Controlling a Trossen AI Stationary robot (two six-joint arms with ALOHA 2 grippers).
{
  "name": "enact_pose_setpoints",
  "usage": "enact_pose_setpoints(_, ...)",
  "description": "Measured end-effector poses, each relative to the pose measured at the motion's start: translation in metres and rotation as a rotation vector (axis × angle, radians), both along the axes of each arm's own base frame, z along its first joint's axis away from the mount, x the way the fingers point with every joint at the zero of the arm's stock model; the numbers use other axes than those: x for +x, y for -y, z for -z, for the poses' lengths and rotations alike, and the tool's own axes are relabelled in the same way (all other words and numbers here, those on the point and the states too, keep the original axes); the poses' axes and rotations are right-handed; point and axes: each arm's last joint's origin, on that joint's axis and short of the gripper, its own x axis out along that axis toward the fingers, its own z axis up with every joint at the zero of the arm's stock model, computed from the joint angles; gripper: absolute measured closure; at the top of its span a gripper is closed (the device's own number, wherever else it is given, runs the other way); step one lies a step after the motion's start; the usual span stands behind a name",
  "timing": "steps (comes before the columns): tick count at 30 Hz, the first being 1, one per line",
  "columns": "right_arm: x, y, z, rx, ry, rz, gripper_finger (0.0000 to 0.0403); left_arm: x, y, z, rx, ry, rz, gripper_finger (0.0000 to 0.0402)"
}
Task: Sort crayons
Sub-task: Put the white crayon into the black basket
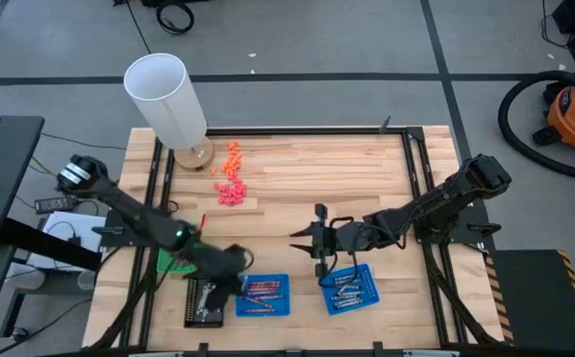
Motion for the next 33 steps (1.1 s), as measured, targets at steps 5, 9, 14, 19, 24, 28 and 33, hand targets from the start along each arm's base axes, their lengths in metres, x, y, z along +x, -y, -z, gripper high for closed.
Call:
enact_pose_setpoints(5,0.004,0.009,-0.002,0.001,0.017,0.020,0.0286,-0.027,0.031,0.005,-0.073,-0.163,0.017,0.0350)
enact_pose_setpoints(9,0.008,0.018,-0.006,-0.009,0.059,-0.008,0.0287,-0.049,0.044,0.014,-0.044,-0.290,-0.117,0.0350)
enact_pose_setpoints(14,0.013,0.029,-0.011,-0.007,0.105,-0.063,0.0286,-0.070,0.051,0.025,-0.005,-0.379,-0.355,0.0350)
enact_pose_setpoints(19,0.016,0.039,-0.014,0.000,0.128,-0.082,0.0287,-0.075,0.060,0.039,-0.047,-0.490,-0.455,0.0350)
enact_pose_setpoints(24,0.018,0.046,-0.016,-0.004,0.148,-0.114,0.0288,-0.076,0.064,0.049,-0.040,-0.534,-0.484,0.0349)
enact_pose_setpoints(28,0.019,0.049,-0.017,-0.007,0.155,-0.117,0.0288,-0.076,0.065,0.052,-0.031,-0.550,-0.496,0.0349)
enact_pose_setpoints(33,0.020,0.053,-0.016,-0.006,0.153,-0.113,0.0288,-0.076,0.064,0.052,-0.010,-0.539,-0.472,0.0332)
